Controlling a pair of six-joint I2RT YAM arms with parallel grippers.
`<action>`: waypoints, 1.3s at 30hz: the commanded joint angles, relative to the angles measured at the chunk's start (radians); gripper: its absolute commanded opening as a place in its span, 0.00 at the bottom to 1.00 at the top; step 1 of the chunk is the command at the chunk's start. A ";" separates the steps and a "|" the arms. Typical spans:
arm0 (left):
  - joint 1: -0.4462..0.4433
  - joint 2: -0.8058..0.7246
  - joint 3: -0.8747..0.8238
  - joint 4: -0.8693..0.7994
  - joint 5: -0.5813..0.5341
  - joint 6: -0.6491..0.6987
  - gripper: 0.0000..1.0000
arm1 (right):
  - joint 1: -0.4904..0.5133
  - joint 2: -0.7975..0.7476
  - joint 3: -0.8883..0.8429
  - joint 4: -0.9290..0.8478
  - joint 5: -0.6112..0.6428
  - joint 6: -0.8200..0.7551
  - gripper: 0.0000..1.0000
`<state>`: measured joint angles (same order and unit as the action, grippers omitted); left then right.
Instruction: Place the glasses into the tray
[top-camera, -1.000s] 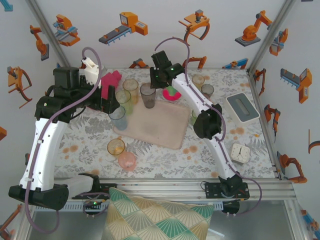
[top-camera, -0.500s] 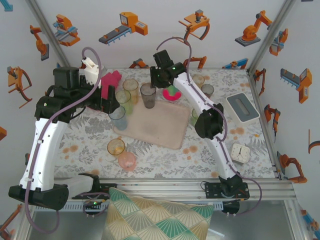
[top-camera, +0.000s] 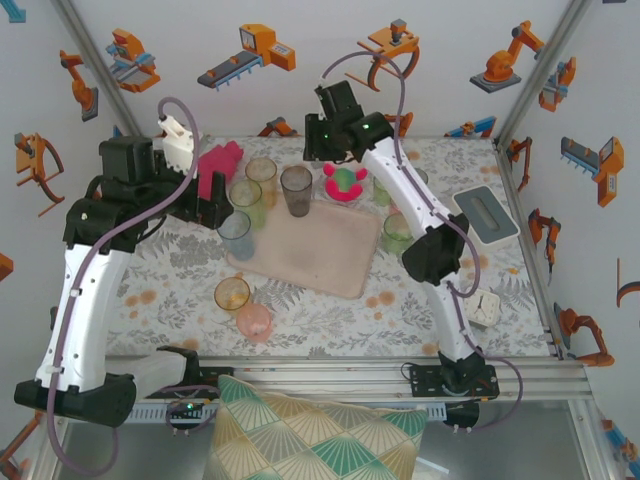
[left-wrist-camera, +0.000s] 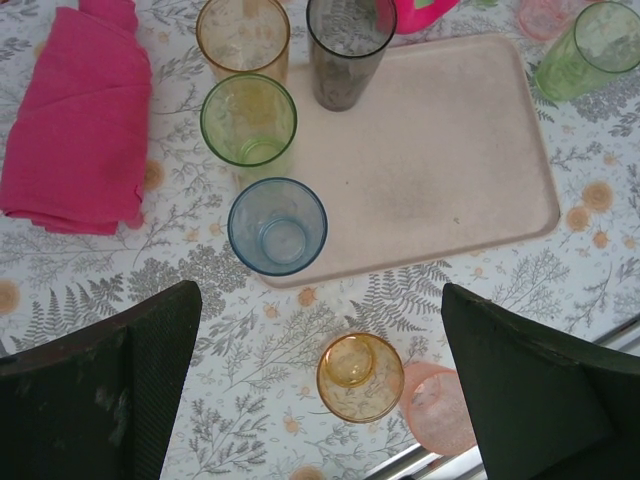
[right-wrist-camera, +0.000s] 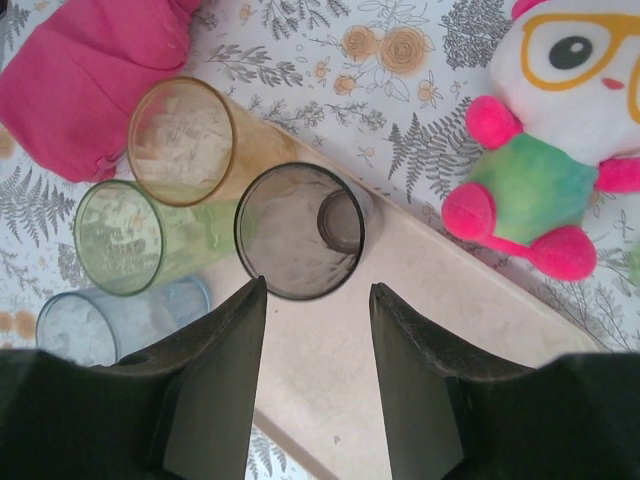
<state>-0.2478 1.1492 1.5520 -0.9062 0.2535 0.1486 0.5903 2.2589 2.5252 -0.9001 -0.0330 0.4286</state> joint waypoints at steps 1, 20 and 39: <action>0.006 -0.029 -0.007 -0.018 -0.032 0.031 0.97 | -0.004 -0.132 -0.070 -0.052 0.032 -0.011 0.45; 0.004 -0.156 -0.150 -0.170 0.030 0.172 0.97 | 0.045 -0.980 -1.054 -0.104 0.208 0.196 0.45; 0.004 -0.171 -0.158 -0.275 0.044 0.252 0.97 | -0.107 -1.161 -1.240 -0.213 0.202 0.214 0.48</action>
<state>-0.2478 0.9958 1.4040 -1.1496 0.2928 0.3763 0.5098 1.1030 1.2980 -1.1255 0.1944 0.6361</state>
